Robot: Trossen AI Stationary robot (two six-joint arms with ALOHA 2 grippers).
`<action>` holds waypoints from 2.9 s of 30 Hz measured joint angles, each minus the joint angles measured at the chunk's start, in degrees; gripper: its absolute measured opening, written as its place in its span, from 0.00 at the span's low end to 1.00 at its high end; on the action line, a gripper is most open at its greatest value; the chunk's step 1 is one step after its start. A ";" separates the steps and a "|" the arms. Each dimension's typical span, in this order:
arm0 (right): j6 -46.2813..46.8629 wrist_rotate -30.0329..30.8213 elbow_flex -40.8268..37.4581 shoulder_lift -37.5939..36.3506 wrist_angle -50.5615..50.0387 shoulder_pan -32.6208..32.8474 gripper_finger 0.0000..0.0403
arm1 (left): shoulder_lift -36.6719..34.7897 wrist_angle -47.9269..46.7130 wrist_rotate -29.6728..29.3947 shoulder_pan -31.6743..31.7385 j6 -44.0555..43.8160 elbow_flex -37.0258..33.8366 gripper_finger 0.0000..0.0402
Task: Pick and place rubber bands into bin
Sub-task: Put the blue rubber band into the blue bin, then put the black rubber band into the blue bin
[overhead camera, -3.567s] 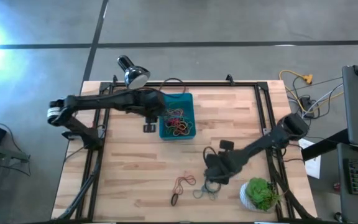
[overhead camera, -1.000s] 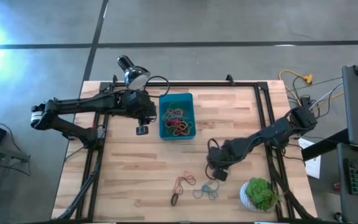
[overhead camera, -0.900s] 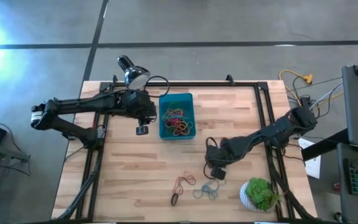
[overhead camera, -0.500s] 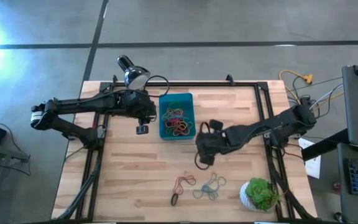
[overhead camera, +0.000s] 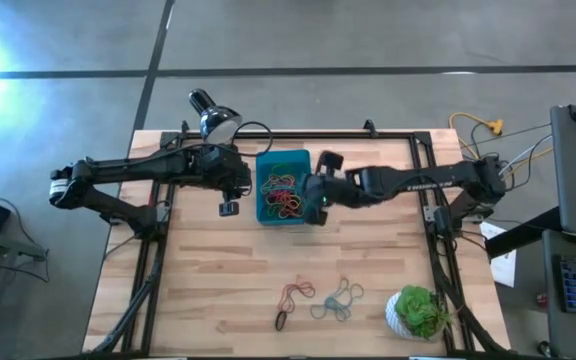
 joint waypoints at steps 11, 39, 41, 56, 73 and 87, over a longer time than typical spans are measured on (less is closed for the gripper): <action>-6.89 -13.24 -7.49 0.00 21.03 -10.24 0.02 | -0.02 -0.01 0.00 0.00 -0.06 -0.08 0.26; -2.42 -34.94 -28.18 0.00 48.75 -19.37 0.03 | -0.04 8.06 0.09 0.00 -0.09 -0.22 0.26; -1.66 -36.64 -27.77 0.00 48.82 -19.35 0.07 | -0.04 8.43 0.10 -0.02 -0.11 -0.22 0.26; -1.45 -40.17 -27.24 0.00 43.57 -17.19 0.43 | 0.97 9.05 16.10 -0.73 -3.28 -0.64 0.26; -1.85 -42.36 -27.02 -1.29 24.61 -3.47 0.48 | 14.44 23.10 26.43 -18.05 -5.97 -9.74 0.26; 15.63 -41.56 -27.49 -5.16 11.11 9.73 0.48 | 24.85 38.06 20.38 -29.49 -6.12 -6.85 0.26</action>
